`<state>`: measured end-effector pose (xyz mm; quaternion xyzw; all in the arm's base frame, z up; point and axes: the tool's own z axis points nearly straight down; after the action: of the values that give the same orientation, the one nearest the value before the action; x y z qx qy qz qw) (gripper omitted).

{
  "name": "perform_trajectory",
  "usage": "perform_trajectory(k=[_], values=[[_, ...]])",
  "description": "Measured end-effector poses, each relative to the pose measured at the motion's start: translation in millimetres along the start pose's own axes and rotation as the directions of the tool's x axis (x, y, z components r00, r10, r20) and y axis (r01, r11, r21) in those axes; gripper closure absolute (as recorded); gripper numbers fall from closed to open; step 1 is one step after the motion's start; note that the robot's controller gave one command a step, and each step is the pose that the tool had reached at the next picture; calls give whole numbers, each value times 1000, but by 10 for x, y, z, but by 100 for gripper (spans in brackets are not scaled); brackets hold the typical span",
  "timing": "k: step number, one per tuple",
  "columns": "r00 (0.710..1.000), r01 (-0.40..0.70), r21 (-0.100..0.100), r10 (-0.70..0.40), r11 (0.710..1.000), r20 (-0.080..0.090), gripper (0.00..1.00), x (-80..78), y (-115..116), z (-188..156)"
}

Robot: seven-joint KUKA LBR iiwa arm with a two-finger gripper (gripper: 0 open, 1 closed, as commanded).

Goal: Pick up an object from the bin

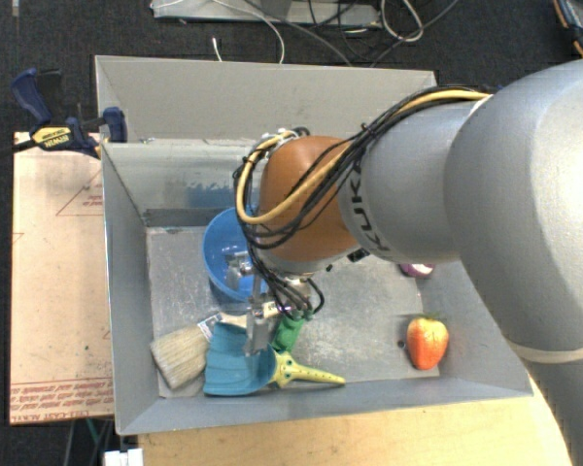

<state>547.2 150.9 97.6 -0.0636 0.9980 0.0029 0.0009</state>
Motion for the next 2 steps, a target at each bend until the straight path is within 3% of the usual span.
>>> perform_trajectory(k=[1, 2], values=[[1000, 6, 4, -6, 1000, 13, 0, -49, -109, 264], [992, -127, -7, 127, 992, 14, 100, -47, -263, 211]])
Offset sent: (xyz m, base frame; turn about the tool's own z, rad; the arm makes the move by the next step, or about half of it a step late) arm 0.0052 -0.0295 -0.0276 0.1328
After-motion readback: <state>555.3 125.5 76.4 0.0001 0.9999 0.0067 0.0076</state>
